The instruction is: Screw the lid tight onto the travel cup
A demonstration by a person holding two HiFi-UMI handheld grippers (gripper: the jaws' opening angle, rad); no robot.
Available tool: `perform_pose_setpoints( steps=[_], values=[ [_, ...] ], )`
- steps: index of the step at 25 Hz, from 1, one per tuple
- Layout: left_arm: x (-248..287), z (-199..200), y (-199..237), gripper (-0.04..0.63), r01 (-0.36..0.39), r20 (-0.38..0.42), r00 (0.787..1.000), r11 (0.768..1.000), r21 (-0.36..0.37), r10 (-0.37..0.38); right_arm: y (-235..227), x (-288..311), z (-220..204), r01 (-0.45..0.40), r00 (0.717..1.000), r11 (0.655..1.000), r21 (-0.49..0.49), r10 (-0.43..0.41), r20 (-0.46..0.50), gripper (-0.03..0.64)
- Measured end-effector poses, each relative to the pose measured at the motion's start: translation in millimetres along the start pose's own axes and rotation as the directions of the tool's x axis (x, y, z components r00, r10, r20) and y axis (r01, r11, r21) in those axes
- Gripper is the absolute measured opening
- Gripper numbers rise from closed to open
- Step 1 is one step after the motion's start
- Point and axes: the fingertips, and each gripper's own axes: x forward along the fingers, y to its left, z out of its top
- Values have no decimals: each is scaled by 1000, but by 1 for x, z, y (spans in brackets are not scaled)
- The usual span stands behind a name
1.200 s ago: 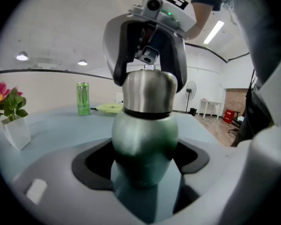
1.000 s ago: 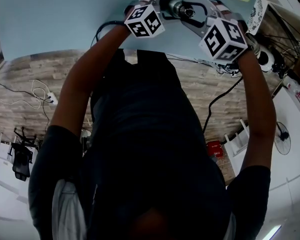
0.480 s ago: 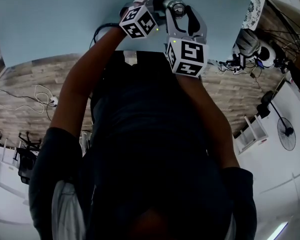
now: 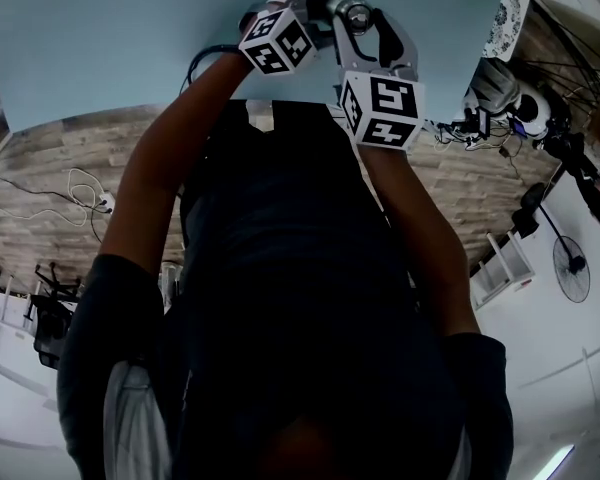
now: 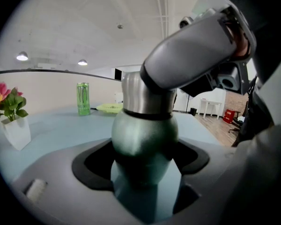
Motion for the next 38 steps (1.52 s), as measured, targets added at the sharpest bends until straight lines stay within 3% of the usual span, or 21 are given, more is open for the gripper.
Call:
perform_pose_setpoints(
  steps=[4,6,7,8,9,11,14,15,16,17,19,23,25,26,28,30,32,34,36,38],
  values=[
    [0,0,0,425,0,1,1000,1000,0,0,2,-7,11,-119,993,987,-107,116,-27,232],
    [1,0,0,425,1,2,1000,1000,0,-1,8,-14,22,-231,973,944,-234,227,-44,232],
    [1,1,0,425,1,2,1000,1000,0,-1,13,-17,26,-309,951,899,-310,301,-74,231],
    [1,1,0,425,1,2,1000,1000,0,-1,20,-21,30,-392,919,832,-393,376,-120,232],
    [1,1,0,425,1,2,1000,1000,0,-1,26,-24,32,-467,881,742,-480,438,-181,232],
    [1,1,1,425,1,1,1000,1000,0,-1,30,-31,29,-570,810,516,-640,484,-331,232],
    [2,0,1,425,2,0,1000,1000,0,-2,16,-31,4,-647,734,121,-753,367,-571,232],
    [2,0,1,425,2,0,1000,1000,0,-2,11,-29,-4,-660,716,4,-751,307,-628,232],
    [3,0,1,425,2,-1,1000,1000,0,-2,6,-27,-10,-669,700,-92,-737,254,-667,232],
    [3,0,1,425,2,-1,1000,1000,0,-2,5,-25,-14,-674,687,-165,-720,218,-693,232],
    [3,0,1,425,1,-1,1000,1000,1,-1,7,-20,-20,-676,666,-252,-693,193,-720,232],
    [3,0,0,425,1,-1,1000,1000,1,-1,14,-12,-26,-657,658,-330,-678,187,-729,232],
    [3,1,1,425,1,-1,1000,1000,2,-1,14,-10,-25,-646,664,-329,-689,203,-719,230],
    [3,1,1,425,2,-1,1000,1000,2,-2,14,-10,-24,-647,667,-309,-697,214,-714,230],
    [2,2,1,425,2,0,1000,1000,3,-2,15,-9,-23,-655,677,-233,-718,241,-696,229],
    [0,1,0,425,2,0,1000,1000,3,-2,16,-8,-22,-661,698,-109,-742,274,-662,229],
    [0,0,0,425,1,-1,1000,1000,2,-1,17,-6,-22,-646,738,79,-759,316,-596,229],
    [0,-1,0,425,2,-1,1000,1000,1,-2,16,-3,-19,-588,803,334,-737,350,-482,229],
    [0,0,1,425,3,0,1000,1000,0,-3,13,-1,-14,-469,883,591,-656,333,-331,229],
    [0,0,1,425,4,1,1000,1000,1,-4,12,1,-6,-301,954,782,-545,239,-183,229]
  ],
)
